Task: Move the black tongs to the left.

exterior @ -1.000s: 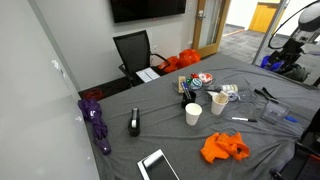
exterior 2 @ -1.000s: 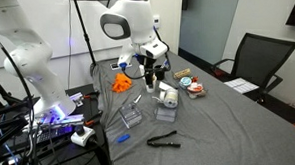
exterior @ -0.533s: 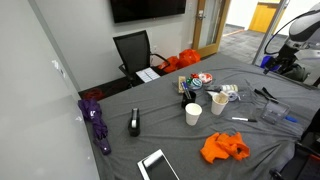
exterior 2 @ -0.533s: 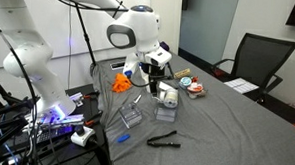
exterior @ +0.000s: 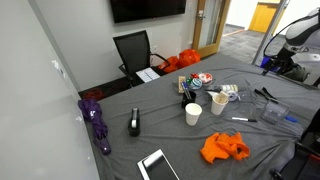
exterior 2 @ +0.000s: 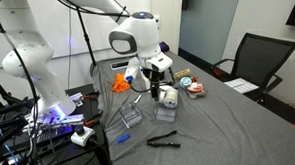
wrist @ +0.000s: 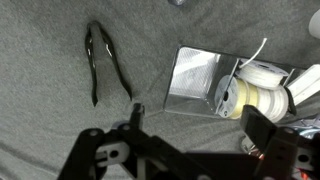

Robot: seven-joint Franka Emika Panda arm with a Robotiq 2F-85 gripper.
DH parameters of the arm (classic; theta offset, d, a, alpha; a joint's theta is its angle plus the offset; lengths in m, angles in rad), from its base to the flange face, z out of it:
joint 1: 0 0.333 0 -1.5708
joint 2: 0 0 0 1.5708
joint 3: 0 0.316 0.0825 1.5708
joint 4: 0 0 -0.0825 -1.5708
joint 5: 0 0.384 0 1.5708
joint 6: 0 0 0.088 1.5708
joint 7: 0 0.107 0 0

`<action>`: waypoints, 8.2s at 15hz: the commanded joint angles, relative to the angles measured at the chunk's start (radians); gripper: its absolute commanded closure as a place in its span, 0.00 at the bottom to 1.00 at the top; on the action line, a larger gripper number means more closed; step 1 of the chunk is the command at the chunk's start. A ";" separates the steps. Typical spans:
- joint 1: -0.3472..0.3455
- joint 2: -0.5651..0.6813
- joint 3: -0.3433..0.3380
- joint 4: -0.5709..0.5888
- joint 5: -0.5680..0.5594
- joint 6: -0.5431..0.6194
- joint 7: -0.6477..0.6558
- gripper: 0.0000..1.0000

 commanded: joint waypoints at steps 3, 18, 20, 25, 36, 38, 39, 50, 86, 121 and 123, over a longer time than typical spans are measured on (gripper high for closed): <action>-0.089 0.159 0.056 0.064 0.056 0.077 -0.010 0.00; -0.219 0.506 0.131 0.316 -0.059 0.068 0.008 0.00; -0.238 0.522 0.142 0.329 -0.068 0.076 -0.008 0.00; -0.281 0.552 0.175 0.338 -0.071 0.083 -0.050 0.00; -0.300 0.584 0.203 0.338 -0.069 0.107 -0.048 0.47; -0.299 0.588 0.203 0.342 -0.070 0.107 -0.046 0.61; -0.299 0.591 0.203 0.344 -0.070 0.109 -0.044 0.69; -0.324 0.515 0.207 0.304 -0.069 0.106 -0.091 0.98; -0.067 -0.090 0.137 -0.123 -0.083 -0.216 -0.044 0.92; 0.354 -0.137 0.383 -0.442 0.339 0.163 -0.263 0.98; 0.345 -0.112 0.382 -0.441 0.328 0.187 -0.265 0.98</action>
